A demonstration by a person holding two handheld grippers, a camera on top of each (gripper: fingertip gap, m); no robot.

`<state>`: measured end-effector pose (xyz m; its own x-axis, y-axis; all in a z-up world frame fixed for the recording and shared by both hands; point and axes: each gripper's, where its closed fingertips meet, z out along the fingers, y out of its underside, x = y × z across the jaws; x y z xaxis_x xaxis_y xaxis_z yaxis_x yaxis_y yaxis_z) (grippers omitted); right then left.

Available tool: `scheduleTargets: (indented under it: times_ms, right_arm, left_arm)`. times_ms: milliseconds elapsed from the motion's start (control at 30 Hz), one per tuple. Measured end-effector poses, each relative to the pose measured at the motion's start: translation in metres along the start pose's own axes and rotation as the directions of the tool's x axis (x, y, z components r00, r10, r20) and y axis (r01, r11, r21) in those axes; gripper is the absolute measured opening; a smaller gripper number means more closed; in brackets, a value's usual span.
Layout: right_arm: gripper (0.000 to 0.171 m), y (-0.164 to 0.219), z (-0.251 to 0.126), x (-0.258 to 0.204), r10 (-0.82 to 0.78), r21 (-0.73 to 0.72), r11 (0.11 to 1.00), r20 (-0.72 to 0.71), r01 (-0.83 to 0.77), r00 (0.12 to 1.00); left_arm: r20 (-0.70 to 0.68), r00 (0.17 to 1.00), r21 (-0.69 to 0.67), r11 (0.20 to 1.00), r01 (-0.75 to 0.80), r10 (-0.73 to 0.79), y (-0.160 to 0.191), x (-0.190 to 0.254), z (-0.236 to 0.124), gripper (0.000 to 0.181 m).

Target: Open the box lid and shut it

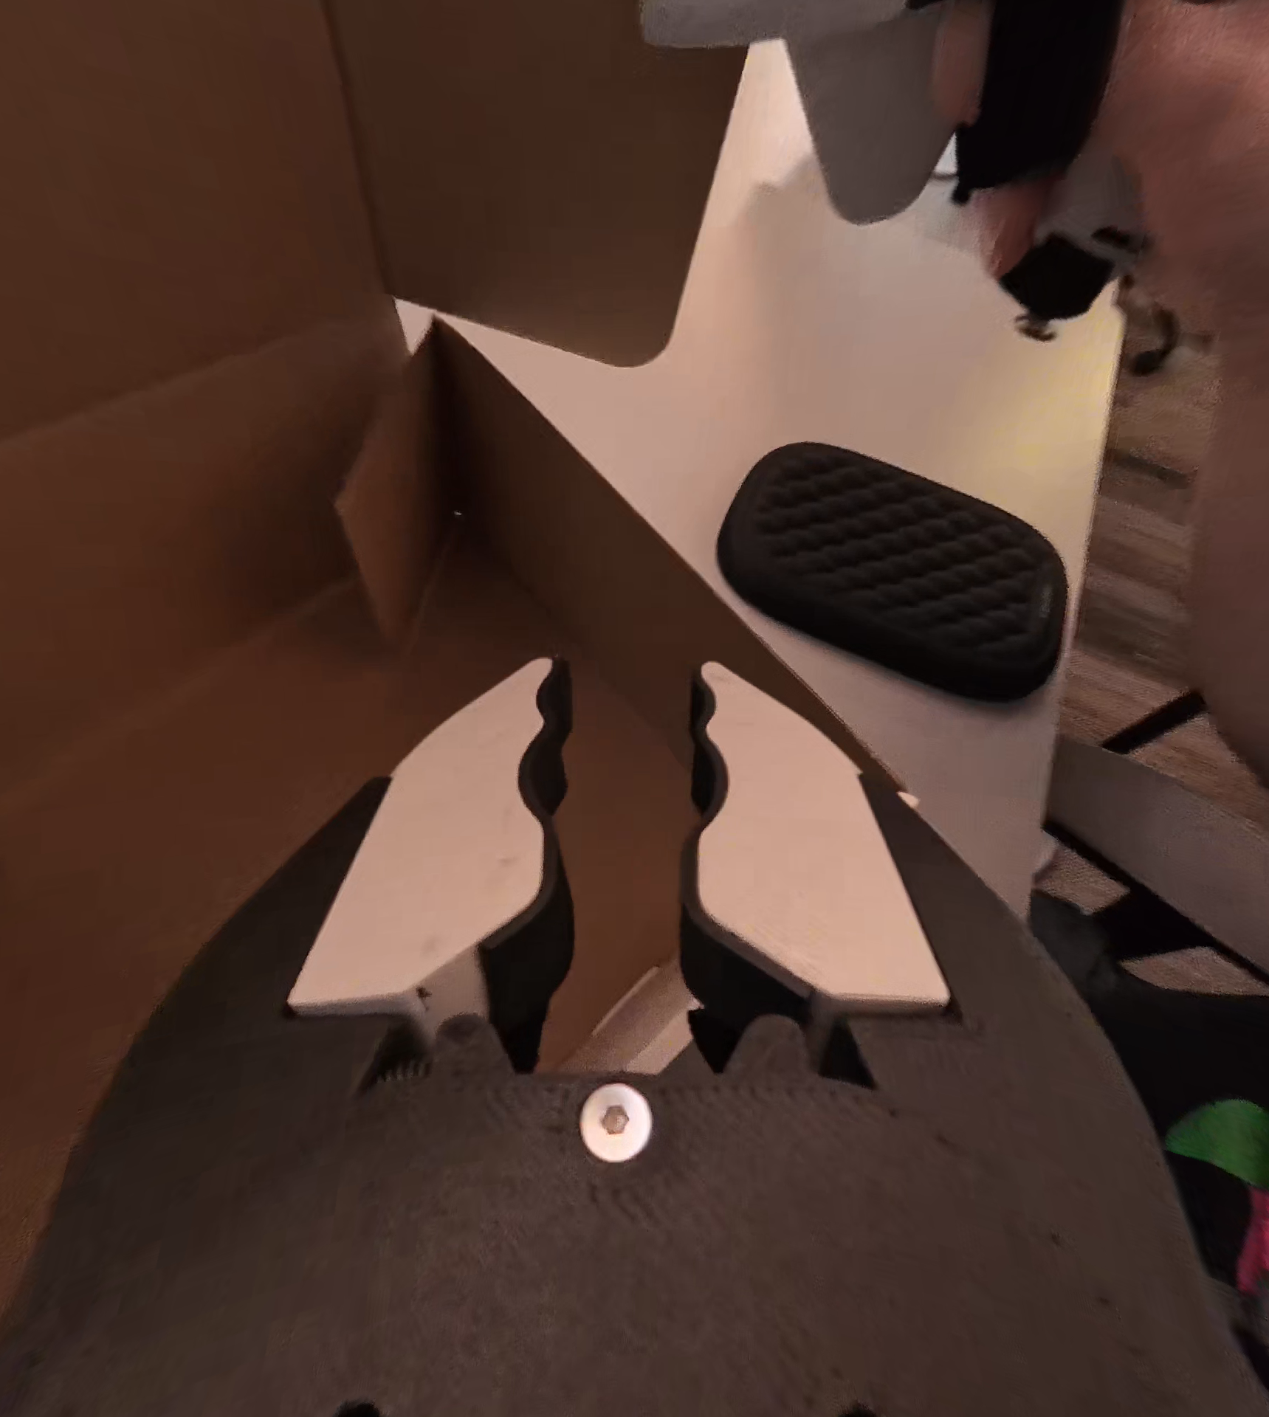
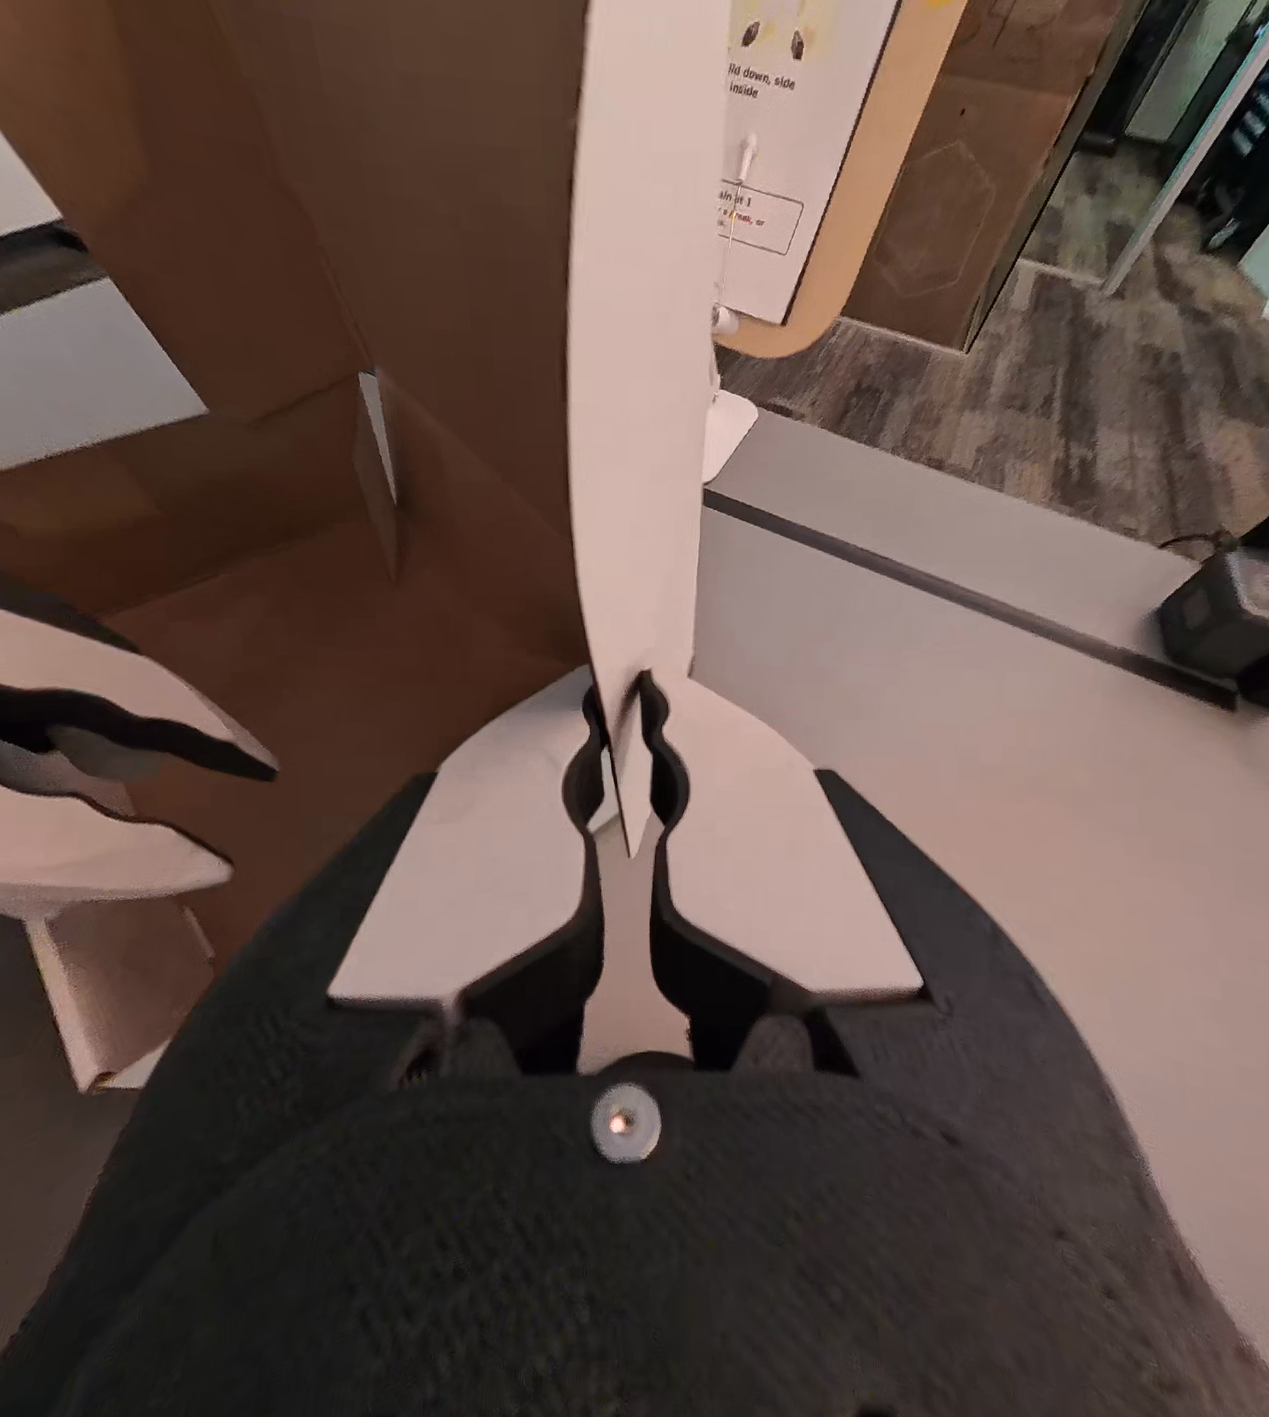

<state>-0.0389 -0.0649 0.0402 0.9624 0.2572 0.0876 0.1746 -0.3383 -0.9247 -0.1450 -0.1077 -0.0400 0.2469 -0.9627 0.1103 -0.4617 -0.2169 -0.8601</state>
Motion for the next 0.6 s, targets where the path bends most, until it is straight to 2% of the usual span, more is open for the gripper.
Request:
scheduleTargets:
  times_ms: [33, 233, 367, 600]
  right_arm:
    - [0.008, -0.002, 0.001, -0.002, 0.026, -0.008, 1.0, 0.006, -0.026, 1.0]
    - [0.013, -0.009, 0.012, -0.024, 0.106, -0.071, 0.992, 0.041, -0.103, 0.994]
    - [0.014, -0.017, 0.021, -0.033, 0.114, -0.083, 0.99, 0.02, -0.112, 0.993]
    - [0.015, -0.022, 0.039, -0.044, 0.188, -0.104, 0.977, 0.001, -0.187, 0.982]
  left_arm:
    - [-0.03, 0.999, 0.007, 1.0, 0.027, -0.026, 0.0, 0.002, 0.001, 0.031]
    - [-0.043, 0.999, 0.028, 1.0, 0.01, -0.009, -0.002, 0.004, 0.004, 0.03]
    - [-0.062, 0.998, -0.009, 1.0, -0.003, 0.002, 0.001, 0.008, 0.011, 0.031]
    - [-0.072, 0.997, 0.005, 1.0, 0.011, -0.011, -0.003, 0.005, 0.014, 0.029]
